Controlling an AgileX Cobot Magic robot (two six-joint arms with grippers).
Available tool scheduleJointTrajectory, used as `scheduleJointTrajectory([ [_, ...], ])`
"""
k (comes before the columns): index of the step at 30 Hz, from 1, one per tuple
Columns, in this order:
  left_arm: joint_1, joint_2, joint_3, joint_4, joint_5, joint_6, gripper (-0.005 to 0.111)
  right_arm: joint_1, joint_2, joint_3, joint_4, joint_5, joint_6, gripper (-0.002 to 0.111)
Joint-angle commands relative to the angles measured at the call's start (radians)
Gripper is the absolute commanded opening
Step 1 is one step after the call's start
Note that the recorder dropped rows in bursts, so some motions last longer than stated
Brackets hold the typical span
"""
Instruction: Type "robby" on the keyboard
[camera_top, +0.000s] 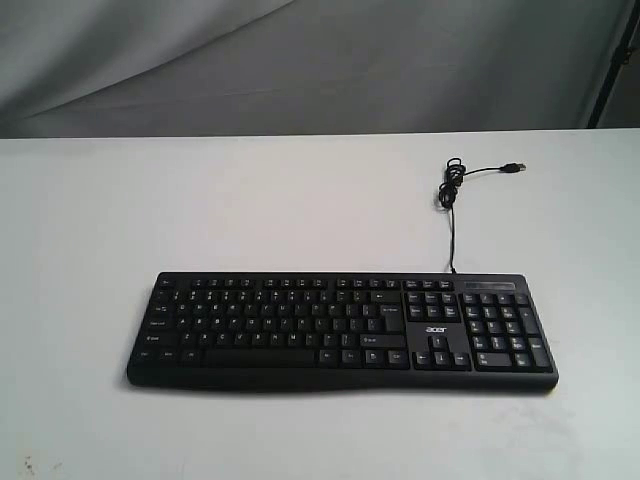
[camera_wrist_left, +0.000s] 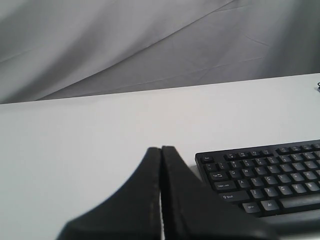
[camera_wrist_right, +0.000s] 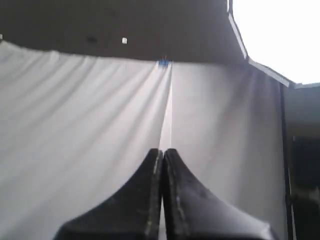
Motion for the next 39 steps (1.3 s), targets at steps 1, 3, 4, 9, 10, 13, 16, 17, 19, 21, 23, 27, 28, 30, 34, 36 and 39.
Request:
scheduleJointTrajectory([
  [1, -0.006, -0.003, 0.004, 0.005, -0.006, -0.003, 0.0, -0.007, -0.005, 0.004, -0.013, -0.178, -0.009, 0.0],
  [3, -0.006, -0.003, 0.004, 0.005, -0.006, -0.003, 0.0, -0.007, -0.005, 0.004, -0.016, -0.204, -0.006, 0.0],
  [4, -0.006, -0.003, 0.004, 0.005, -0.006, -0.003, 0.0, -0.007, -0.005, 0.004, -0.017, -0.225, 0.006, 0.0],
  [9, -0.006, -0.003, 0.004, 0.005, -0.006, -0.003, 0.0, -0.007, -0.005, -0.013, -0.071, -0.44, 0.534, 0.0],
  [10, -0.006, -0.003, 0.004, 0.005, -0.006, -0.003, 0.0, -0.007, -0.005, -0.052, -0.086, -0.382, 0.566, 0.0],
  [13, -0.006, -0.003, 0.004, 0.005, -0.006, -0.003, 0.0, -0.007, 0.057, -0.226, -0.154, -0.092, 0.657, 0.0],
  [16, -0.006, -0.003, 0.004, 0.005, -0.006, -0.003, 0.0, -0.007, 0.21, -0.422, -0.24, 0.106, 0.688, 0.0],
  [17, -0.006, -0.003, 0.004, 0.005, -0.006, -0.003, 0.0, -0.007, 0.334, -0.554, -0.328, 0.183, 0.707, 0.0],
  [19, -0.006, -0.003, 0.004, 0.005, -0.006, -0.003, 0.0, -0.007, 0.559, -0.726, -0.448, 0.305, 0.777, 0.0],
  [21, -0.006, -0.003, 0.004, 0.005, -0.006, -0.003, 0.0, 0.008, 0.757, -0.859, -0.595, 0.409, 0.809, 0.0],
  [23, -0.006, -0.003, 0.004, 0.005, -0.006, -0.003, 0.0, 0.054, 0.926, -0.919, -0.683, 0.432, 0.812, 0.0],
  [27, -0.006, -0.003, 0.004, 0.005, -0.006, -0.003, 0.0, 0.1, 1.224, -1.035, -0.825, 0.562, 0.798, 0.0],
  [28, -0.006, -0.003, 0.004, 0.005, -0.006, -0.003, 0.0, 0.103, 1.292, -1.107, -0.853, 0.696, 0.765, 0.0],
  [30, -0.006, -0.003, 0.004, 0.005, -0.006, -0.003, 0.0, 0.089, 1.405, -1.252, -0.761, 0.904, 0.667, 0.0],
  [34, -0.006, -0.003, 0.004, 0.005, -0.006, -0.003, 0.0, -0.049, 1.549, -1.589, 0.226, 1.288, -0.295, 0.0],
  [36, -0.006, -0.003, 0.004, 0.005, -0.006, -0.003, 0.0, -0.129, 1.6, -1.684, 0.587, 1.508, -0.547, 0.0],
  [39, -0.006, -0.003, 0.004, 0.005, -0.006, -0.003, 0.0, -0.196, 1.672, -1.755, 0.798, 1.719, -0.678, 0.0],
])
